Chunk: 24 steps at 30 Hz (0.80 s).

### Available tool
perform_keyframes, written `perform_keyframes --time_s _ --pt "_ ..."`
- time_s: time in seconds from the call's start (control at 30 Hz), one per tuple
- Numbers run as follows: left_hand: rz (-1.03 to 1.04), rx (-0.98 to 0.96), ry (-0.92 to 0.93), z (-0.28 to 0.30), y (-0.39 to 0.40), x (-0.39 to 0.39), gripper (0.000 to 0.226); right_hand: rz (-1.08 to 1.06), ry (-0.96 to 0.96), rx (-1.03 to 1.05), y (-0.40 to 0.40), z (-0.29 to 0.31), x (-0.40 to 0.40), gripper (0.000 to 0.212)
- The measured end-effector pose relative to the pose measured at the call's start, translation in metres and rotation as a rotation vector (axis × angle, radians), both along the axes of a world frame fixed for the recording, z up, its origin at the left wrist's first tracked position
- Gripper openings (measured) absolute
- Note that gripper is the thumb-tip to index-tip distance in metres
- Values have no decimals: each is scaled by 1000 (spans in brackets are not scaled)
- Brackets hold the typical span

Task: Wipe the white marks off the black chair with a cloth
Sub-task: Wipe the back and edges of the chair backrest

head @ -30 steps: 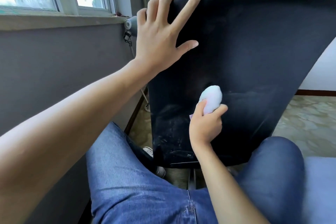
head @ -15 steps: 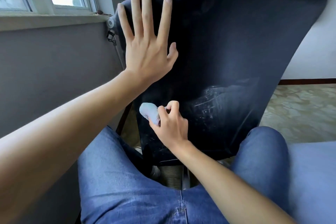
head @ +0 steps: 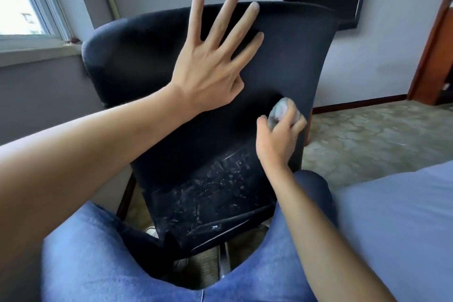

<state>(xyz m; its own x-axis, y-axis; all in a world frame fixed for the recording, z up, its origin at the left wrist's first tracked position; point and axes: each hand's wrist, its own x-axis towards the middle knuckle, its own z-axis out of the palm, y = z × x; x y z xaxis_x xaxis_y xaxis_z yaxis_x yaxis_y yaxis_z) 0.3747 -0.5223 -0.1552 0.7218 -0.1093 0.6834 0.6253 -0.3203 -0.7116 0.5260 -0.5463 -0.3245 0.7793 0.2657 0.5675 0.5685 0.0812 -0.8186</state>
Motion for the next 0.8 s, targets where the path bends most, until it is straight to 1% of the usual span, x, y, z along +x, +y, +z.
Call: perform_keyframes --time_s 0.03,0.1,0.17,0.2,0.27,0.3,0.33,0.37,0.4,0.47,0.53,0.63,0.7,0.73,0.8 --pt "4 5 20 4 -1 11 61 43 46 55 6 -4 -12 59" --pt "29 26 54 10 1 29 60 96 116 165 12 -15 -40 54" --pt "54 32 65 10 4 35 60 156 85 195 11 -33 -69 47" --pt "55 35 63 9 7 36 59 214 14 187 8 -45 -81 45" --pt "58 39 56 7 10 33 59 304 -230 157 4 -68 -90 46" --pt "59 43 52 5 12 30 59 313 -357 123 3 -76 -85 47" --pt "54 54 44 5 13 27 59 294 -464 81 3 -78 -74 46" --pt "43 71 33 5 14 25 59 242 -531 40 5 -75 -57 43" --pt "34 91 22 5 16 22 59 178 -547 14 6 -68 -40 39" --pt "30 129 8 6 20 17 59 19 -427 7 11 -46 0 32" --pt "26 157 -5 6 22 13 59 -120 -218 -18 15 -18 45 32" --pt "24 184 -16 4 23 11 58 -188 115 12 22 14 101 33" --pt "21 189 -17 5 22 14 57 -164 232 80 25 22 101 35" --pt "24 183 -16 5 21 15 57 -138 250 115 27 22 87 36" --pt "44 158 -5 4 21 17 58 -85 212 154 29 4 39 39"
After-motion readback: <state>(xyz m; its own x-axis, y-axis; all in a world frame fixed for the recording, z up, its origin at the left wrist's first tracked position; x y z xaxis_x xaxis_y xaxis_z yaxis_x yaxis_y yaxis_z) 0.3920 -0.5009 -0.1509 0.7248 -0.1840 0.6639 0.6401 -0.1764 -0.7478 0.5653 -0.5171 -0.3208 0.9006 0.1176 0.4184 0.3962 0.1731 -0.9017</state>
